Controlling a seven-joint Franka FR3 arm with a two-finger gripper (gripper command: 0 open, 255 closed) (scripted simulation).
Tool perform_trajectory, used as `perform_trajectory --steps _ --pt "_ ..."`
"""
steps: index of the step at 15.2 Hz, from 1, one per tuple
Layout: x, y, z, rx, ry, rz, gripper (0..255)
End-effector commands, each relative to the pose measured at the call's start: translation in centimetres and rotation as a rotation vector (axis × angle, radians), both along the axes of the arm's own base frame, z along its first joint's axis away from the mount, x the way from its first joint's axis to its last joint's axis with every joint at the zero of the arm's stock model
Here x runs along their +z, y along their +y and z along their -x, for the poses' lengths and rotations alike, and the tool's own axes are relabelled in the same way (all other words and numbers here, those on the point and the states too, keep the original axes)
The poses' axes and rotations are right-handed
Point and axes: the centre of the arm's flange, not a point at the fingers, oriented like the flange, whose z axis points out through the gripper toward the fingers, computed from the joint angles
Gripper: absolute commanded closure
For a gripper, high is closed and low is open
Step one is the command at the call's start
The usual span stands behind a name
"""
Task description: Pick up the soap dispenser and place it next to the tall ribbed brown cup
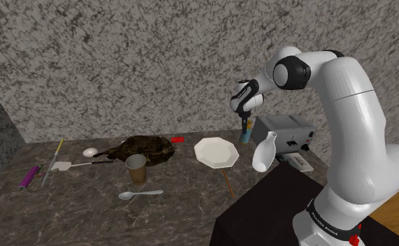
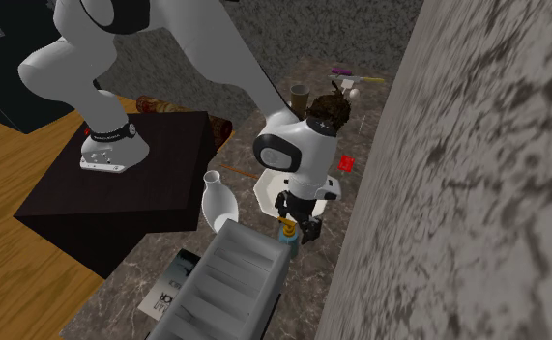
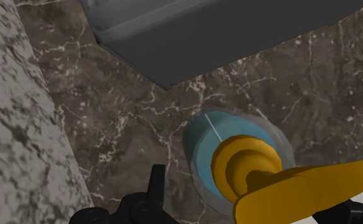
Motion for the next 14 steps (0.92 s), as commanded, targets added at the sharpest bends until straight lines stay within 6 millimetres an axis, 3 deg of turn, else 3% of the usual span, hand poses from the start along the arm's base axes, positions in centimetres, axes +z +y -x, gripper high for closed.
perform_trajectory --steps 1,4,5,14 --pt "-0.06 -0.02 -0.01 0.000 0.000 0.000 0" --pt "-0.06 -0.02 -0.01 0.000 0.000 0.000 0" --pt "-0.06 -0.02 -0.01 0.000 0.000 0.000 255" --pt "-0.06 -0.02 -0.01 0.000 0.000 0.000 255"
